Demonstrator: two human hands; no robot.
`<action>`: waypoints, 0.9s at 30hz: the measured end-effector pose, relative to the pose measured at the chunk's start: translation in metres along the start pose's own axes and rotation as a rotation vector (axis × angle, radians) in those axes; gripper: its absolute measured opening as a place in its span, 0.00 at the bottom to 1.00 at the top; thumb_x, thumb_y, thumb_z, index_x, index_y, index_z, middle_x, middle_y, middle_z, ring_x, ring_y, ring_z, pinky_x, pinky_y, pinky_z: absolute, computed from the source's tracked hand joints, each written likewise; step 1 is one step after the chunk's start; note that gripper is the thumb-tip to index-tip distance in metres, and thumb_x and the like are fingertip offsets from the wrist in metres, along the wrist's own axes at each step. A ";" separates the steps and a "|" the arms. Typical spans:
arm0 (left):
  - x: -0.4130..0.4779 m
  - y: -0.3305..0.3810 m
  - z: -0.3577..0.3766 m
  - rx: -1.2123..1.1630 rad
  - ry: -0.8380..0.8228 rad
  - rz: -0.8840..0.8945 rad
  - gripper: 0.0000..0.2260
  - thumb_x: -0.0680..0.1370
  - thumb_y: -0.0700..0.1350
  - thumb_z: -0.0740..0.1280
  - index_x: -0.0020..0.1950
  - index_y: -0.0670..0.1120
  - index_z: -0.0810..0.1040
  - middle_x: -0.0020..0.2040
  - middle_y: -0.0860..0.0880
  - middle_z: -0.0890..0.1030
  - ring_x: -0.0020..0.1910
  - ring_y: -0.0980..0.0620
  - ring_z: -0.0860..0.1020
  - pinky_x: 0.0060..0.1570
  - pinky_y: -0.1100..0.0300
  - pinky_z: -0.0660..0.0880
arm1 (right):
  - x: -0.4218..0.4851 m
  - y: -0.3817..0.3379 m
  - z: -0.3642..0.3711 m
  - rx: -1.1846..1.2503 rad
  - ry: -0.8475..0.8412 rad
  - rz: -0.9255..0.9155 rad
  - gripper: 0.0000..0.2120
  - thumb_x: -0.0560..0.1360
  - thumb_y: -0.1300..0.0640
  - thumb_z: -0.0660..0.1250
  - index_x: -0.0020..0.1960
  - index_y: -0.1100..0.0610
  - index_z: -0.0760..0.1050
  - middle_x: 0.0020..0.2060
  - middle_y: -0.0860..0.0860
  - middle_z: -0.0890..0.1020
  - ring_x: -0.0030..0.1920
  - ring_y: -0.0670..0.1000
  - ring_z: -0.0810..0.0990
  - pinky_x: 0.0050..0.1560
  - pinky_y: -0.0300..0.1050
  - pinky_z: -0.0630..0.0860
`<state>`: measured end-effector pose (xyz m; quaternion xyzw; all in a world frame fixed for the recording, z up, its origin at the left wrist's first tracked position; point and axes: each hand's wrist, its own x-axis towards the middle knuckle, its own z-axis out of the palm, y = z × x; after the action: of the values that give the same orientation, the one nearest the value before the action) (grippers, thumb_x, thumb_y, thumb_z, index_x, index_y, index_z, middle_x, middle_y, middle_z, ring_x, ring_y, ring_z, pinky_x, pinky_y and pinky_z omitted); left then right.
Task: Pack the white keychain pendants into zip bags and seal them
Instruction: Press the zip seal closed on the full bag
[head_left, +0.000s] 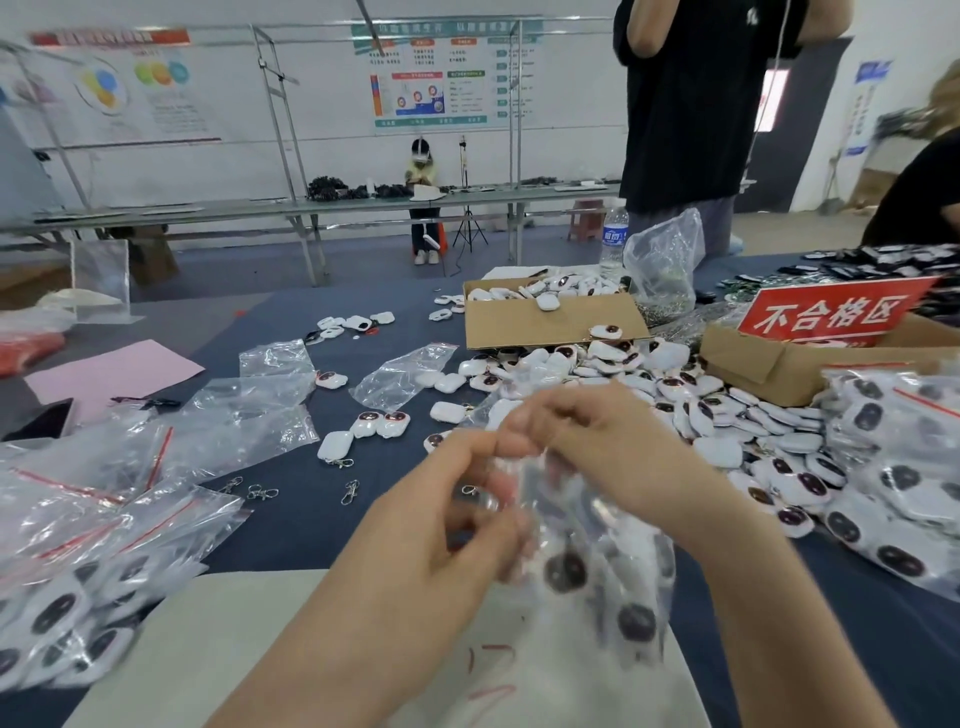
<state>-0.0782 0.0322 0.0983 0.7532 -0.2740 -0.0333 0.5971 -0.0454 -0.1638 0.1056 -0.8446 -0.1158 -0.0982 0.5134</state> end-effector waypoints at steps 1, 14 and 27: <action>-0.003 -0.015 -0.003 0.015 0.022 -0.086 0.15 0.80 0.38 0.69 0.55 0.59 0.80 0.44 0.50 0.80 0.38 0.49 0.82 0.41 0.56 0.82 | 0.005 0.009 0.011 -0.101 -0.088 0.060 0.10 0.81 0.53 0.66 0.45 0.45 0.84 0.28 0.42 0.80 0.29 0.38 0.75 0.31 0.30 0.69; 0.030 -0.127 -0.034 0.231 0.389 -0.307 0.09 0.83 0.40 0.62 0.53 0.53 0.79 0.35 0.53 0.84 0.24 0.57 0.75 0.27 0.70 0.69 | 0.017 0.097 0.031 -0.696 0.282 0.327 0.17 0.84 0.50 0.57 0.71 0.48 0.72 0.70 0.52 0.74 0.71 0.55 0.69 0.72 0.53 0.65; 0.044 -0.168 -0.020 0.291 0.501 -0.291 0.13 0.82 0.42 0.60 0.50 0.59 0.79 0.37 0.58 0.83 0.36 0.57 0.80 0.42 0.55 0.78 | 0.006 0.133 0.024 -0.876 0.357 0.423 0.22 0.82 0.59 0.59 0.76 0.51 0.65 0.66 0.55 0.69 0.62 0.56 0.70 0.64 0.49 0.68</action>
<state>0.0299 0.0529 -0.0380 0.8467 -0.0098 0.1075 0.5210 0.0006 -0.2006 -0.0158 -0.9554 0.1986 -0.1741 0.1319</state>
